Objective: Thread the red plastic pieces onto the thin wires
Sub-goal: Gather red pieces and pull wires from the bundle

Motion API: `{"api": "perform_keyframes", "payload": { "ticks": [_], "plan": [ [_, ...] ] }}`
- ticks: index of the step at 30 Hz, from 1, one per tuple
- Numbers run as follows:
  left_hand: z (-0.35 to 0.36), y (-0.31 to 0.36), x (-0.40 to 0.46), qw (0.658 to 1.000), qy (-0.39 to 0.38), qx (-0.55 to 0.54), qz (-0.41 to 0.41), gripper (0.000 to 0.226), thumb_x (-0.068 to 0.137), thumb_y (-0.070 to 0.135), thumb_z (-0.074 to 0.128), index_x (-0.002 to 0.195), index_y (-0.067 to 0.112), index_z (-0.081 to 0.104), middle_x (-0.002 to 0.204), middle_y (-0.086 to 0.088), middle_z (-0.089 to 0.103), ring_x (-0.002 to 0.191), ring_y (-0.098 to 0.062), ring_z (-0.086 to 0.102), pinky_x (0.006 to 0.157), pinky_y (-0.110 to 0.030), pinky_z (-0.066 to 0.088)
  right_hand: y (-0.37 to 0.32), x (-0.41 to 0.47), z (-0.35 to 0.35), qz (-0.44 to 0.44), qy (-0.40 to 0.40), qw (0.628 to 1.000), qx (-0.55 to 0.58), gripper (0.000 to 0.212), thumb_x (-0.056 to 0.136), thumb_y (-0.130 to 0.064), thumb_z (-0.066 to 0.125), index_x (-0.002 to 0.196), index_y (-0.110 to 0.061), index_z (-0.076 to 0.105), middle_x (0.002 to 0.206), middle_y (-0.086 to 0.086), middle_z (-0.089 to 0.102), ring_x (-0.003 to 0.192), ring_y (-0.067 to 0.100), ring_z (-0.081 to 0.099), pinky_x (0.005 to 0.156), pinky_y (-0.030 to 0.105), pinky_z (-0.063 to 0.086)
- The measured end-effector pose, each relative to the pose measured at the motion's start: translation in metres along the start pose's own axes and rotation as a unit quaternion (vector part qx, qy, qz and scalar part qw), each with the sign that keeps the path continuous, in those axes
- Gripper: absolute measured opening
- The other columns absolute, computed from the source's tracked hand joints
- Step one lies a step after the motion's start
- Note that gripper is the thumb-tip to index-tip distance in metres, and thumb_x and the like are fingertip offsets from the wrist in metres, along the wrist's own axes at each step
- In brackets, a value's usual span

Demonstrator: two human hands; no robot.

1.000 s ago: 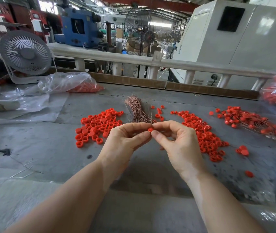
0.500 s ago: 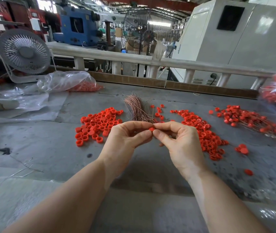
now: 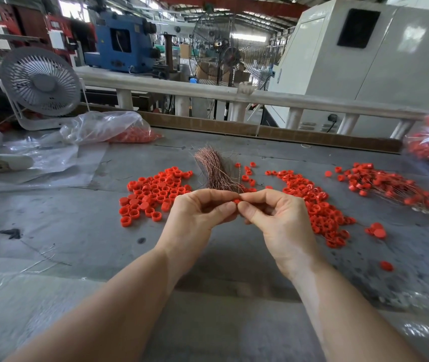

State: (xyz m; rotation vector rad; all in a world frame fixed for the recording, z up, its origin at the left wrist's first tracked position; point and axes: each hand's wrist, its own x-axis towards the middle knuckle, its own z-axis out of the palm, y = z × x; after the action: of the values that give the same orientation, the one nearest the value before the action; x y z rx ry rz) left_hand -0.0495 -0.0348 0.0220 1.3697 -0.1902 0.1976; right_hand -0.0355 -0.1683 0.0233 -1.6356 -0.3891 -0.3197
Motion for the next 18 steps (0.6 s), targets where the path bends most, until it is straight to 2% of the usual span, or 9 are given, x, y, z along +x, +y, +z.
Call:
{"api": "perform_keyframes", "payload": {
  "ticks": [8, 15, 18],
  "plan": [
    [-0.0004, 0.0006, 0.0006, 1.0, -0.013, 0.026, -0.006, 0.028, 0.076, -0.01, 0.065, 0.094, 0.011, 0.071, 0.089, -0.006, 0.074, 0.085, -0.013, 0.069, 0.08, -0.021, 0.054, 0.0022, 0.0014, -0.0009, 0.044, 0.016, 0.999, -0.001, 0.016, 0.081, -0.012, 0.07, 0.071, -0.025, 0.072, 0.061, -0.008, 0.067, 0.059, 0.002, 0.059, 0.046, 0.014, 0.042],
    [-0.0003, 0.0012, 0.0, 0.999, 0.009, 0.033, -0.006, 0.02, 0.076, -0.005, 0.067, 0.093, 0.006, 0.07, 0.086, -0.011, 0.073, 0.076, -0.014, 0.068, 0.074, -0.021, 0.056, -0.0008, 0.0008, 0.0002, 0.061, -0.001, 0.998, 0.002, 0.02, 0.084, -0.014, 0.066, 0.067, -0.022, 0.072, 0.057, -0.006, 0.064, 0.057, 0.002, 0.057, 0.045, 0.014, 0.04],
    [0.0001, 0.0021, -0.0014, 1.0, 0.009, 0.03, -0.002, 0.015, 0.077, -0.002, 0.067, 0.088, 0.007, 0.07, 0.081, -0.007, 0.072, 0.072, -0.01, 0.066, 0.067, -0.019, 0.055, -0.0008, 0.0006, 0.0007, 0.067, -0.006, 0.998, 0.005, 0.024, 0.085, -0.014, 0.064, 0.064, -0.023, 0.072, 0.057, -0.007, 0.064, 0.056, 0.002, 0.056, 0.045, 0.014, 0.039]
  ]
}}
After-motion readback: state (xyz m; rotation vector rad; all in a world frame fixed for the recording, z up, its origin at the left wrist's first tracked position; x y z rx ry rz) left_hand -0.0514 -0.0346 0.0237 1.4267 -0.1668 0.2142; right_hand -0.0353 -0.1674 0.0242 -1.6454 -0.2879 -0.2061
